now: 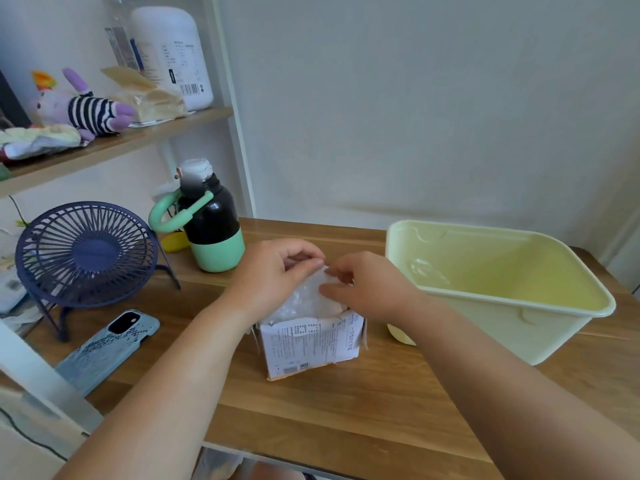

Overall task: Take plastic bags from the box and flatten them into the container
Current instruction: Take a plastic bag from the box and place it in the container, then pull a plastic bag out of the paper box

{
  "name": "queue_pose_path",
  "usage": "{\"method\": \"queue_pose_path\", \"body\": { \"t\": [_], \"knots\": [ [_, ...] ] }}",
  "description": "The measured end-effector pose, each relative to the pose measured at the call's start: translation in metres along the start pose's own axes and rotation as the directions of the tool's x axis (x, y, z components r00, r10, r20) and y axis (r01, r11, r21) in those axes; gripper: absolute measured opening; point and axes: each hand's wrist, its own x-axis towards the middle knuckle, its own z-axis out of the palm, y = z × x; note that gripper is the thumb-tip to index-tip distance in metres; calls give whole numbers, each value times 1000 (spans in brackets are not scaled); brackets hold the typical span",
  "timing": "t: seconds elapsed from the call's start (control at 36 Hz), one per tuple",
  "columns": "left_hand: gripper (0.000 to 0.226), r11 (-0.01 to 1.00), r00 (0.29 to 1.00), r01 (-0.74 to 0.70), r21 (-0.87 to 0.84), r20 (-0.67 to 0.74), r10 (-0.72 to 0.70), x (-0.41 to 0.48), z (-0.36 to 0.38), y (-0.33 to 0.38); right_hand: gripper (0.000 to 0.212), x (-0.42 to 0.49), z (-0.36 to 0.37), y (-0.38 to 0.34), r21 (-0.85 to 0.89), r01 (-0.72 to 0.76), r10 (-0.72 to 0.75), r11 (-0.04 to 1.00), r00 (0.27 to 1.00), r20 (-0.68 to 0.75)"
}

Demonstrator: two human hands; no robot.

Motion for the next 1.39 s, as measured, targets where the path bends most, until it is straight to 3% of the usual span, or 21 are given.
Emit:
{"method": "queue_pose_path", "body": {
  "t": [0.08, 0.19, 0.31, 0.42, 0.56, 0.67, 0.72, 0.78, 0.86, 0.92, 0.97, 1.06, 1.11, 1.17, 1.25, 1.31, 1.39],
  "knots": [
    [22, 999, 996, -44, -12, -75, 43, 1, -3, 6, 31, 3, 2, 3, 43, -20, 22, 999, 999, -47],
    [16, 1000, 992, -18, -9, -126, 17, -3, -6, 6, 23, 4, -3, 4, 231, -93, 101, 969, 995, -24],
    [21, 997, 999, -25, 75, 24, 23, -8, -1, 0, 26, 6, -7, 2, 426, -189, 215, 885, 977, -13],
    [19, 973, 994, -47, 225, 104, 24, -6, 6, -3, 25, 7, -8, -2, 701, -182, 255, 690, 967, -1],
    [44, 939, 995, -31, 342, 101, -4, -4, 9, -7, 25, 6, -14, 1, 895, -69, 284, 441, 957, -66],
    [29, 878, 986, -68, 475, 167, -14, -3, 11, -8, 26, 8, -28, 4, 938, 82, 335, 338, 920, -201],
    [42, 827, 981, -65, 558, 187, -50, -3, 11, -5, 30, 7, -41, 4, 948, 182, 394, 260, 876, -276],
    [54, 796, 980, -40, 604, 180, -88, -1, 13, 0, 25, 5, -55, 6, 934, 222, 445, 281, 832, -332],
    [55, 901, 998, 40, 433, 27, -57, 5, 16, 15, 22, -1, -69, 12, 871, 185, 478, 456, 774, -415],
    [84, 986, 998, 46, 159, -57, -38, 8, 19, 32, 23, -4, -75, 14, 835, 189, 460, 517, 761, -457],
    [111, 998, 999, 44, -42, -26, -45, 12, 23, 51, 24, -8, -81, 16, 795, 171, 410, 582, 783, -468],
    [121, 967, 988, 125, -224, 116, -101, 20, 34, 73, 22, -17, -88, 17, 796, 128, 348, 592, 850, -395],
    [106, 925, 982, 174, -338, 124, -140, 28, 44, 78, 22, -24, -93, 19, 832, 97, 326, 547, 890, -318],
    [73, 892, 984, 178, -415, 69, -164, 34, 53, 80, 24, -31, -99, 22, 874, 27, 322, 485, 924, -207],
    [20, 829, 979, 185, -528, 28, -200, 39, 63, 88, 51, -45, -111, 34, 898, -94, 289, 429, 957, -38],
    [7, 779, 973, 186, -598, -1, -233, 42, 67, 92, 73, -55, -118, 44, 881, -147, 245, 450, 969, 36],
    [12, 735, 943, 214, -643, -61, -327, 51, 73, 91, 64, -67, -123, 52, 858, -164, 206, 486, 976, 70]
  ]
}}
